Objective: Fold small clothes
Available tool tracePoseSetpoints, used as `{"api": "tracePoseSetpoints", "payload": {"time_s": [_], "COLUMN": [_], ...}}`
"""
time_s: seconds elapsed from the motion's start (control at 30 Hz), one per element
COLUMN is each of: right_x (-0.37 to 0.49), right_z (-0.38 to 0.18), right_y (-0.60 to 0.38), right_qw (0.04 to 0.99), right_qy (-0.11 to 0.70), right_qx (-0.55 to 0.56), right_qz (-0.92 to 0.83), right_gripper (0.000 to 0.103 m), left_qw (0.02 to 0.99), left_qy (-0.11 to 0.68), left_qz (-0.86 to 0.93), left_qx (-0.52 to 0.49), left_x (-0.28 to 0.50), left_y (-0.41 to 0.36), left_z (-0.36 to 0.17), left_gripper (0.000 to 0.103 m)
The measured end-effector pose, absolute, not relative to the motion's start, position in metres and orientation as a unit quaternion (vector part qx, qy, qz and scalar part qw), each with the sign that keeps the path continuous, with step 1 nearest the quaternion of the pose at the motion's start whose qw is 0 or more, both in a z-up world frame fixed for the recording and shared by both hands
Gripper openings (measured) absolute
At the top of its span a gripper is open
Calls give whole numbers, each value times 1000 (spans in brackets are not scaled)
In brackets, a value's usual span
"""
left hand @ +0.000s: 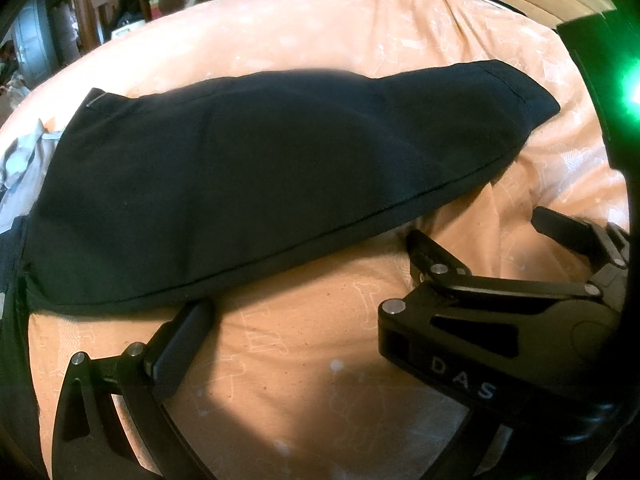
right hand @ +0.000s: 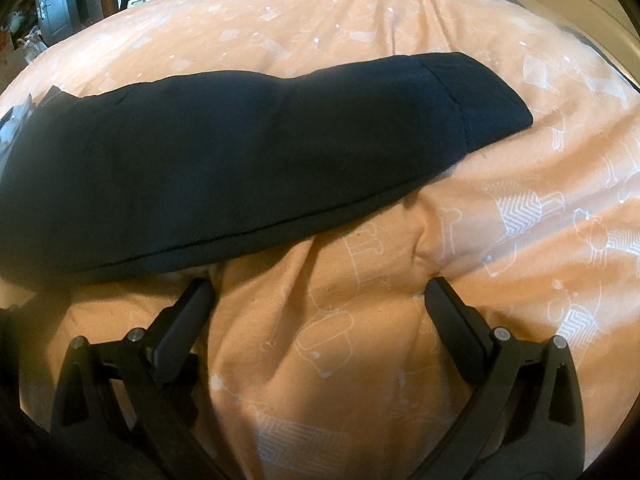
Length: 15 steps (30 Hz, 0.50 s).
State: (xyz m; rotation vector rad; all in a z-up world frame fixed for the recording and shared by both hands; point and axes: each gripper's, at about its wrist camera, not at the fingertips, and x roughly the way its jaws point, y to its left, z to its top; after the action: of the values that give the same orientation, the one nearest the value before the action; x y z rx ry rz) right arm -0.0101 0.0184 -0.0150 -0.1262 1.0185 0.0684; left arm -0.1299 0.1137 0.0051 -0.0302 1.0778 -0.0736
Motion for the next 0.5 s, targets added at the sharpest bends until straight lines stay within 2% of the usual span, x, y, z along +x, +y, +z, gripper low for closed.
{"api": "tracePoseSetpoints", "payload": {"time_s": [0.2, 0.37, 0.43, 0.5], "right_x": [-7, 7, 12, 10], "right_z": [-14, -8, 0, 16], "right_y": [19, 18, 10, -2], "right_qw": [868, 842, 827, 840], "right_qy": [491, 532, 556, 534], "right_qx": [-63, -52, -19, 45], "right_qz": [35, 67, 77, 82], "right_gripper": [103, 103, 103, 103], "left_qw": [860, 855, 845, 832], "left_qy": [510, 516, 527, 539], "left_qz": [-31, -45, -90, -133], "left_qx": [-7, -3, -15, 4], "left_x": [-128, -121, -119, -118], "left_y": [108, 112, 121, 123], "left_z": [4, 6, 10, 15], "left_gripper": [103, 103, 103, 103]}}
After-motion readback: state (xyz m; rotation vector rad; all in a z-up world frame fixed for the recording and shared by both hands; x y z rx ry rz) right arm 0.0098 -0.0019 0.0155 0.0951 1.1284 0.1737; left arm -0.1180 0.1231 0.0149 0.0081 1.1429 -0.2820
